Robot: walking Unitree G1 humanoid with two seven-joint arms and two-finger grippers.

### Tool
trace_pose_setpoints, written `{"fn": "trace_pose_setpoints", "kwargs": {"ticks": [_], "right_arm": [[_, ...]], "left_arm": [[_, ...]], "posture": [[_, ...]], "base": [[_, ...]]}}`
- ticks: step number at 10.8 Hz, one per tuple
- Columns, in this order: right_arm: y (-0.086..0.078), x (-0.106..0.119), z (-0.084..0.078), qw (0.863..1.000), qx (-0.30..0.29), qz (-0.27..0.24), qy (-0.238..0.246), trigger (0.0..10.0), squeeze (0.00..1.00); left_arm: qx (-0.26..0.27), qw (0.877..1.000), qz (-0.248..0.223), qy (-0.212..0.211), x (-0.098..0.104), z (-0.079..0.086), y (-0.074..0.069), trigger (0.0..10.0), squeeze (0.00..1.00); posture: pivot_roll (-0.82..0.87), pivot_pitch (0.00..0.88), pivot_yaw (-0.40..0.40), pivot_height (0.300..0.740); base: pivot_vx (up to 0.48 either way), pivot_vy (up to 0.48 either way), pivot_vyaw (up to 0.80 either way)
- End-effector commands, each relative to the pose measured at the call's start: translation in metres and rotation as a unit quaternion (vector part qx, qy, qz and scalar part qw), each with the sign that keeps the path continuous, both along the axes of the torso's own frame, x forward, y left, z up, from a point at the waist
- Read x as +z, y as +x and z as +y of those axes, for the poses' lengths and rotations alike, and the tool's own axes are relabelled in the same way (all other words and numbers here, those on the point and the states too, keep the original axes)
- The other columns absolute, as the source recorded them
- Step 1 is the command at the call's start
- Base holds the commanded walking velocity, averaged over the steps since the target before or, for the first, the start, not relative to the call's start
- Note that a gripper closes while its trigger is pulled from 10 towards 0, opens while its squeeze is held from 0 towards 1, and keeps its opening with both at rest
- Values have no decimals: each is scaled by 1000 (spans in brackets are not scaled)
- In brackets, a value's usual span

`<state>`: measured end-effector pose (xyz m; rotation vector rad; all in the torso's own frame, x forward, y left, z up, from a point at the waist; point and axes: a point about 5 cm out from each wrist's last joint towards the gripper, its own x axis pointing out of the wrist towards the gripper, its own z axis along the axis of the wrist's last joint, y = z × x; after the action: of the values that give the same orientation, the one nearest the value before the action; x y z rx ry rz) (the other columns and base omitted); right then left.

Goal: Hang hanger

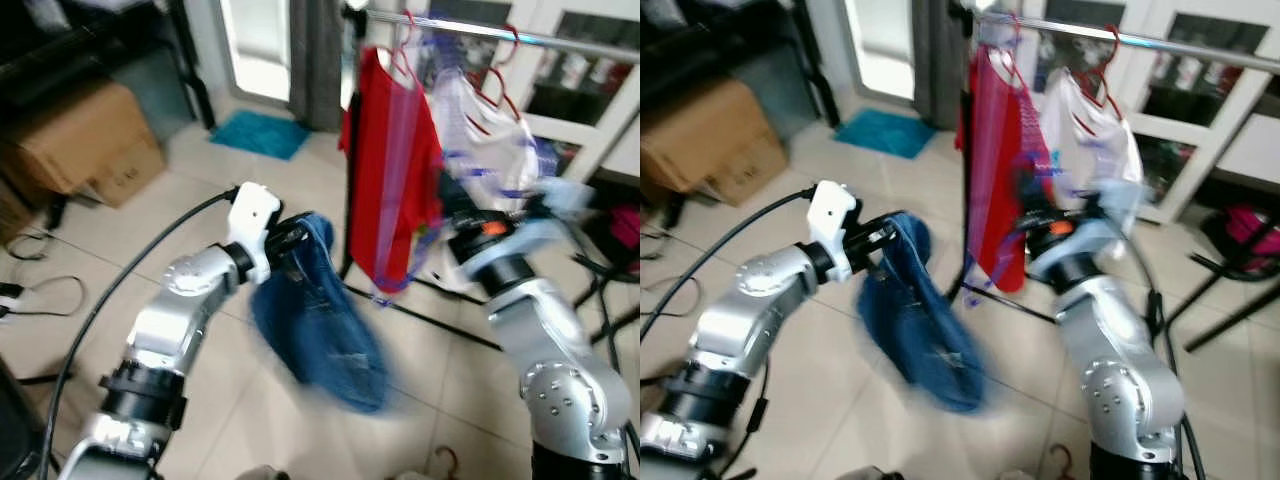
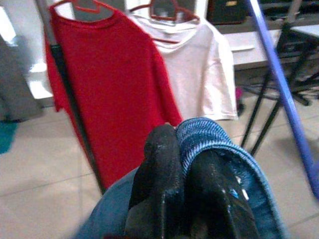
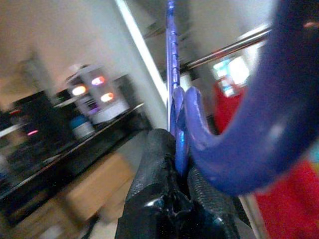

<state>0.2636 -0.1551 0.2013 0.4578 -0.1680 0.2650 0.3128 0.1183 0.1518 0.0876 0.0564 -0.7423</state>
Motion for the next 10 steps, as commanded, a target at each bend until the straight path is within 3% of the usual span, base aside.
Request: {"fn": "trace_pose_setpoints", "kwargs": {"ticks": [1, 3, 5, 6, 7, 8, 9, 10], "right_arm": [[0, 5, -9, 999, -32, -13, -1, 0, 0], [1, 20, -44, 992, -115, -43, -19, 0, 0], [-3, 13, -53, 988, -121, -14, -95, 0, 0], [-11, -3, -53, 985, -120, 33, -118, 1451, 0], [-22, -20, -50, 979, -106, 79, -154, 10000, 0], [-28, -27, -47, 978, -97, 97, -158, 10000, 0], [-35, -34, -45, 975, -99, 107, -171, 10000, 0], [-39, -41, -45, 973, -109, 125, -160, 10000, 0]], "left_arm": [[1, 1000, -10, 18, -1, -5, -7, 0, 0], [-7, 999, -13, 48, -6, -2, -24, 0, 0], [0, 999, -13, 42, -7, 4, -32, 0, 0], [13, 999, -13, 40, -10, 7, -38, 0, 0], [25, 999, -17, 37, -10, 8, -44, 0, 0], [39, 999, -17, 34, -10, 9, -46, 0, 0], [49, 998, -22, 31, -10, 8, -49, 9333, 0], [52, 998, -23, 33, -10, 7, -50, 10000, 0]], "posture": [[-174, 77, 21, 740], [-189, 100, -11, 740], [-199, 117, -24, 740], [-206, 132, -33, 740], [-212, 151, -41, 740], [-212, 156, -43, 740], [-211, 163, -39, 740], [-210, 164, -34, 740]], "base": [[0, 0, 0], [0, 0, 0], [0, 0, 0], [0, 0, 0], [0, 0, 0], [0, 0, 0], [0, 0, 0], [0, 0, 0]]}}
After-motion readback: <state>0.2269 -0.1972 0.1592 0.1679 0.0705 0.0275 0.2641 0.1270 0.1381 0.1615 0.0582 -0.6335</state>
